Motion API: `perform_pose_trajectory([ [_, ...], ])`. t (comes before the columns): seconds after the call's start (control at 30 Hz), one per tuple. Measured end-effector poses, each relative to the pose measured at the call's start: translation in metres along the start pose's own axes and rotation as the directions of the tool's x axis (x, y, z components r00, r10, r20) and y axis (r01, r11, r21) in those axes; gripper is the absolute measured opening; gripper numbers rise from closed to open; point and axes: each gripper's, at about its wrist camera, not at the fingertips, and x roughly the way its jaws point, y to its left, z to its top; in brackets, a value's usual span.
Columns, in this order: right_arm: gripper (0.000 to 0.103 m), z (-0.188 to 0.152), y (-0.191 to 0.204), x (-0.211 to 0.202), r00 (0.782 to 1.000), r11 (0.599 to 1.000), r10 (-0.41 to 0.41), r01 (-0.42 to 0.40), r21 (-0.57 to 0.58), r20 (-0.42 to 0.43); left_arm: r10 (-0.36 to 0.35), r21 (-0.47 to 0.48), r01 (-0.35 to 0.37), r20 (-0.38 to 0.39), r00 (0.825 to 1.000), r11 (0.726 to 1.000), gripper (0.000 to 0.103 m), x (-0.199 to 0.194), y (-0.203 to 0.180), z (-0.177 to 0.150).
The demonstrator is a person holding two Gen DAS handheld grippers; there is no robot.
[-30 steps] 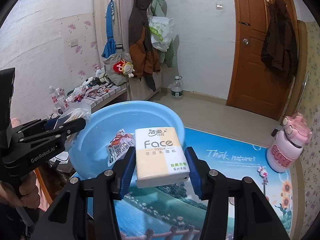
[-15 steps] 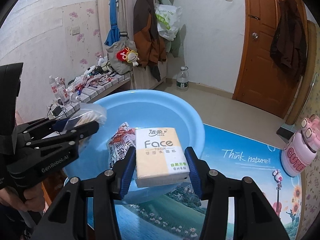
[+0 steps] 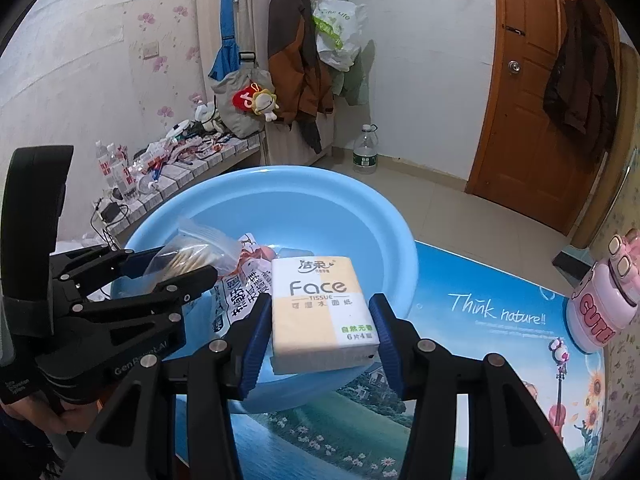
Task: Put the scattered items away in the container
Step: 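Open the left gripper to drop the swab bag while the right gripper releases the tissue pack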
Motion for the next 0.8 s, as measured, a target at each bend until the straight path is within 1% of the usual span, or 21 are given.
perform_pose_trajectory([
  [0.17, 0.051, 0.004, 0.001, 0.004, 0.999, 0.999, -0.043, 0.043, -0.024, -0.001, 0.024, -0.006, -0.024, 0.015, 1.0, 1.0, 0.066, -0.004, 0.003, 0.0],
  [0.37, 0.05, 0.016, -0.003, 0.016, 0.998, 0.998, -0.053, 0.052, -0.03, -0.025, 0.03, -0.013, -0.029, 0.021, 0.999, 0.999, 0.073, -0.008, 0.006, -0.003],
  [0.63, 0.05, 0.021, 0.01, 0.039, 0.994, 0.992, -0.082, 0.075, -0.099, -0.071, 0.034, -0.055, -0.032, 0.037, 0.999, 0.998, 0.073, -0.014, 0.018, -0.002],
  [0.73, 0.05, 0.02, 0.012, 0.046, 0.992, 0.992, -0.067, 0.055, -0.111, -0.11, 0.032, -0.062, -0.029, 0.04, 0.999, 0.998, 0.073, -0.015, 0.021, -0.001],
  [0.8, 0.05, 0.019, 0.015, 0.048, 0.992, 0.992, -0.06, 0.046, -0.118, -0.115, 0.031, -0.062, -0.028, 0.041, 0.999, 0.998, 0.073, -0.015, 0.021, 0.0],
])
